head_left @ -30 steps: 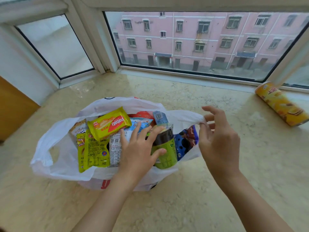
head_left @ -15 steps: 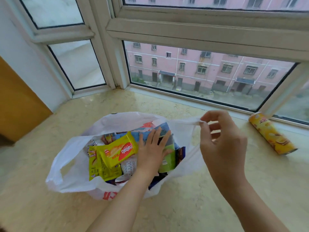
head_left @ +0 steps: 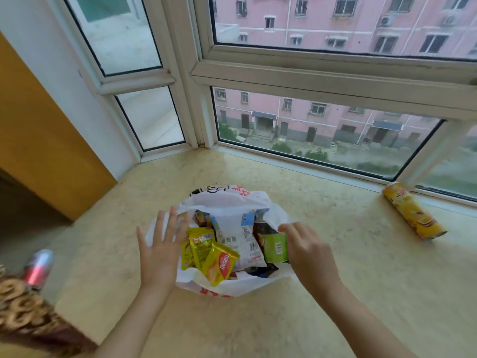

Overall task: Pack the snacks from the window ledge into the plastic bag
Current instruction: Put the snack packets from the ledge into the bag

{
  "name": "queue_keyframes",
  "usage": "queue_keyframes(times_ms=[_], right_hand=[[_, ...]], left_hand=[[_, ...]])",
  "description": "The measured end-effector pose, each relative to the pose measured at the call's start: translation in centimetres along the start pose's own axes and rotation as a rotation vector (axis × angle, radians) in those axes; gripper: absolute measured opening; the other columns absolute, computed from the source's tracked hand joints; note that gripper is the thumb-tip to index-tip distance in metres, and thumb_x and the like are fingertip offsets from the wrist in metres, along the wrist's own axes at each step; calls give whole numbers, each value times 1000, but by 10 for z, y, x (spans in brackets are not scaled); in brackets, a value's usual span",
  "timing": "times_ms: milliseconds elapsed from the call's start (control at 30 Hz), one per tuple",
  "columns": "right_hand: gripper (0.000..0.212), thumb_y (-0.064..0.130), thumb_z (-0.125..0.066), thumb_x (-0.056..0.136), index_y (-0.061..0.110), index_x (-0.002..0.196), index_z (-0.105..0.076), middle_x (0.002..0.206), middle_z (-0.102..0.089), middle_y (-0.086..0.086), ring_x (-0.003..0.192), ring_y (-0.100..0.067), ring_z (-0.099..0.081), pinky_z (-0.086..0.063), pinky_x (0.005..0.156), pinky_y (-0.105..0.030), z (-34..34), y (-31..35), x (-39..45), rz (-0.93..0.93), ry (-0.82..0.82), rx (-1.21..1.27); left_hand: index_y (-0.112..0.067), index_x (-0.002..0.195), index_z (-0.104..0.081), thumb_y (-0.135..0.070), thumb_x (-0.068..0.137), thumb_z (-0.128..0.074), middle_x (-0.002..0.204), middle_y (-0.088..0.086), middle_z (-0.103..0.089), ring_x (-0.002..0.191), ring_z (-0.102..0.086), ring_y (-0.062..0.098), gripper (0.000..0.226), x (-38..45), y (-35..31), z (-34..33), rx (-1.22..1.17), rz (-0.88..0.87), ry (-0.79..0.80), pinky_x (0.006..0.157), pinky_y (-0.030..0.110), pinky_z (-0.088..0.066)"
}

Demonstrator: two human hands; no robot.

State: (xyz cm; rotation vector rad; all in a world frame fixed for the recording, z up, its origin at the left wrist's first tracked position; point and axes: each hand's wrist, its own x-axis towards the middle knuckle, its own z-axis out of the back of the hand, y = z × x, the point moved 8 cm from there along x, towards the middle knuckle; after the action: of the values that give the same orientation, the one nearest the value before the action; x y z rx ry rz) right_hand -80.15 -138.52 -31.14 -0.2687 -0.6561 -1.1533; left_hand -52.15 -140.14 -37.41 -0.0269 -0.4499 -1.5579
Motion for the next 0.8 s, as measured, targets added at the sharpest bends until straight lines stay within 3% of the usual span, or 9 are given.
queue_keyframes(times_ms=[33,100,200,300,400,467,567,667,800], right_hand=[[35,-9,-61,62,10,91,-61,76,-61,-5,59,-27,-57,-38,37,-29,-5,6,-4,50,26,-19],[41,-6,-55,60,12,96,-54,77,-61,-5,61,-26,-57,-41,39,-29,-14,13,-12,116,94,-63],[71,-18,-63,37,12,100,-49,81,-61,-7,65,-27,-57,-44,37,-29,-26,5,-22,89,279,-139],[65,-21,-69,34,3,94,-60,71,-59,-9,59,-27,-56,-43,32,-29,-22,-18,-25,-123,448,-246],[29,-8,-62,67,3,94,-62,78,-66,-13,71,-31,-63,-45,50,-31,-6,-55,-21,-490,554,-231],[21,0,-58,78,4,97,-66,88,-70,-14,84,-31,-64,-47,65,-32,3,-78,-26,-890,548,109],[26,-2,-64,80,-2,106,-67,78,-70,-12,75,-20,-63,-51,71,-32,11,-81,-25,-1270,325,755],[26,1,-61,89,-3,115,-62,87,-71,-18,70,-18,-68,-50,63,-25,23,-72,-16,-1350,217,1080],[32,-2,-58,89,6,121,-58,94,-72,-17,79,-21,-70,-52,65,-28,45,-58,4,-1306,171,1244]], left_hand=[[-29,152,-11,14,75,-63,159,10,-16,141,-26,33,102,-1,12,0,-5,22,38,103,63,-25],[-30,151,-8,25,70,-57,153,16,-31,128,-46,37,110,-2,27,0,-40,36,126,68,50,-49],[-23,145,-26,34,42,-67,119,26,-59,83,-66,37,124,-4,47,-8,-18,65,214,34,25,-38],[1,122,-56,19,59,-66,87,24,-65,57,-64,33,66,5,44,35,-74,32,138,33,28,-44],[-5,109,-61,-6,92,-43,92,13,-67,81,-66,31,24,16,57,55,-205,241,343,59,32,-46],[-2,94,-66,-21,94,-50,85,15,-67,82,-63,34,24,23,66,57,-576,428,365,61,33,-39],[-5,85,-69,-23,87,-61,84,15,-72,78,-68,29,19,27,60,53,-1290,685,411,70,40,-55],[0,91,-63,-3,95,-54,74,11,-72,60,-69,17,11,26,37,56,-1814,834,549,54,30,-57],[2,105,-60,0,97,-46,62,3,-70,50,-65,11,16,31,16,79,-1981,790,638,46,19,-51]])
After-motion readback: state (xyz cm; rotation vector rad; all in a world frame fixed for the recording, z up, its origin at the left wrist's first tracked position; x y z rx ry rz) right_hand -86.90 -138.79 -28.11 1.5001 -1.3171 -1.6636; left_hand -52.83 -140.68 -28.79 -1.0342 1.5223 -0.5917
